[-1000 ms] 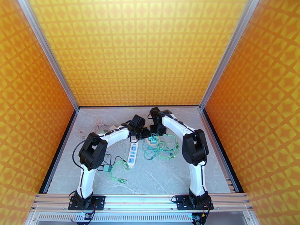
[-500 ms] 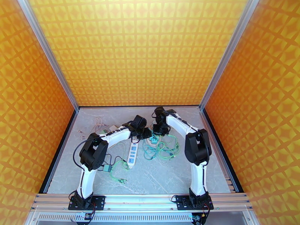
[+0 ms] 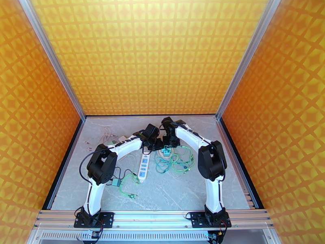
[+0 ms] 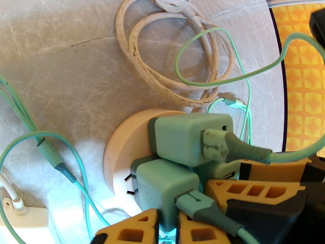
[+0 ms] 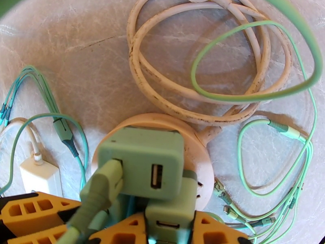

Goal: Pull the plug off the socket

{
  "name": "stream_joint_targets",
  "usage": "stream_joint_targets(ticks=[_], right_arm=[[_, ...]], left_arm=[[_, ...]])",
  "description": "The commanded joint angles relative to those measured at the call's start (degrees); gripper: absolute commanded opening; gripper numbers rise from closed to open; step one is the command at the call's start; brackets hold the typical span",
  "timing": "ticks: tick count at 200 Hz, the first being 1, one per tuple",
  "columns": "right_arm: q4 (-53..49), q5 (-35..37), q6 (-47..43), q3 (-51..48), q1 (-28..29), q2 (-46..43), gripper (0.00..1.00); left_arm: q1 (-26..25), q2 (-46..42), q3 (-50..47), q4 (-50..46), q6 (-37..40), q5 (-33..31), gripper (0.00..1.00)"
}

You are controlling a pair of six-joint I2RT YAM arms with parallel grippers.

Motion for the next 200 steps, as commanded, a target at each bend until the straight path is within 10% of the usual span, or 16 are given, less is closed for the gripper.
stream_joint_targets(ticks=[1,62,151,200], right_arm=[[2.1,-15.3,0.8,-0.9,-0.5,-4.9,0.19],[-0.1,-16.0,-1.0,0.0,-5.3,-5.9,0.19],[-0.7,-10.3,-0.5,1.4,8.3,-1.5,0.18],[-2.4,-10.4,-1.8,3.5,6.2,-2.1,0.18]], left_arm=[[-2.5,8.1,-5.1,-9.5,-0.1,-3.5,0.16],[-2.6,8.1,-5.9,-9.3,-0.3,-3.5,0.16],[-3.1,10.6,-0.9,-12.2,1.2,-3.5,0.16],[-3.1,11.0,-1.0,-12.9,1.3,-3.5,0.16]])
